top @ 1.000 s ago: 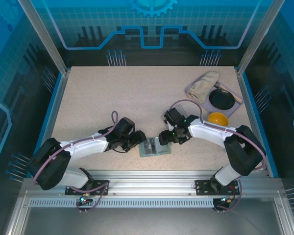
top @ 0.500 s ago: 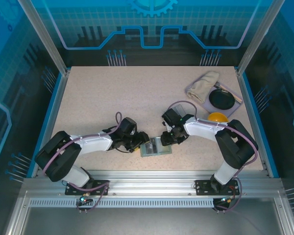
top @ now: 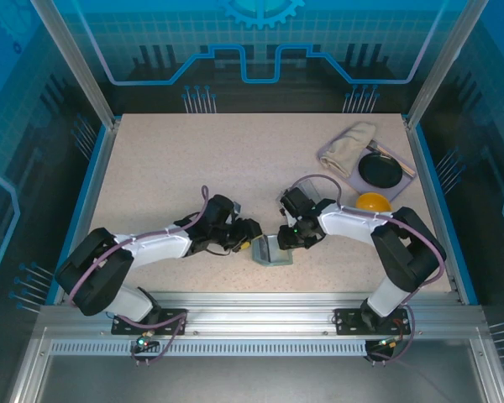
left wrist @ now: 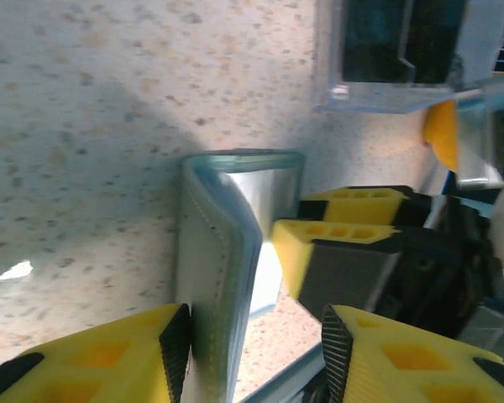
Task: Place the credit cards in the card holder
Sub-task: Close the card holder at the bottom-center of the table.
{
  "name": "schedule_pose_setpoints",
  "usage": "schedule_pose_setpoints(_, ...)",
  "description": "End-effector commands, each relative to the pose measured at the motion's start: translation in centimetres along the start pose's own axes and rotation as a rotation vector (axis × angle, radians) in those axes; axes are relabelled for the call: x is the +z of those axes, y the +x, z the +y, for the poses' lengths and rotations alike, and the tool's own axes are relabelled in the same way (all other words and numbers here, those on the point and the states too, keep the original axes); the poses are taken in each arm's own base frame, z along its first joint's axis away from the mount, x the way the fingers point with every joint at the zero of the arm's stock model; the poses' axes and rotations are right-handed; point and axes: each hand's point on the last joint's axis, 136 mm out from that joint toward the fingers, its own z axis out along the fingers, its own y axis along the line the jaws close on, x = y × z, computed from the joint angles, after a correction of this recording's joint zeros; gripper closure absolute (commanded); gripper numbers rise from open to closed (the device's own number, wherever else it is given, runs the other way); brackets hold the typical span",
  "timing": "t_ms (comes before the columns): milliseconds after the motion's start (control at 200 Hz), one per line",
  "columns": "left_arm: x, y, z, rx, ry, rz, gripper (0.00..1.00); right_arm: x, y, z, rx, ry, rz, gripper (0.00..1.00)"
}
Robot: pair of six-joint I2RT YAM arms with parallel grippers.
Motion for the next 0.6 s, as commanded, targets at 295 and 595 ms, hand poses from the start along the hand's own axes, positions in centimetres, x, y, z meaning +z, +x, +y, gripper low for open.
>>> schedule_pose_setpoints(295, 2.4, 0.9, -0.2, 0.052, -0.132, 0.075, 0.69, -2.5, 1.0, -4.0, 0.055, 0.216, -0.036, 0.50)
schedule_pose_setpoints(595, 3.4, 1.1, -0.7, 0.091, -0.174, 0.097, 0.69, -3.4, 2.0, -5.1, 0.094, 0.225, -0.033, 0.56)
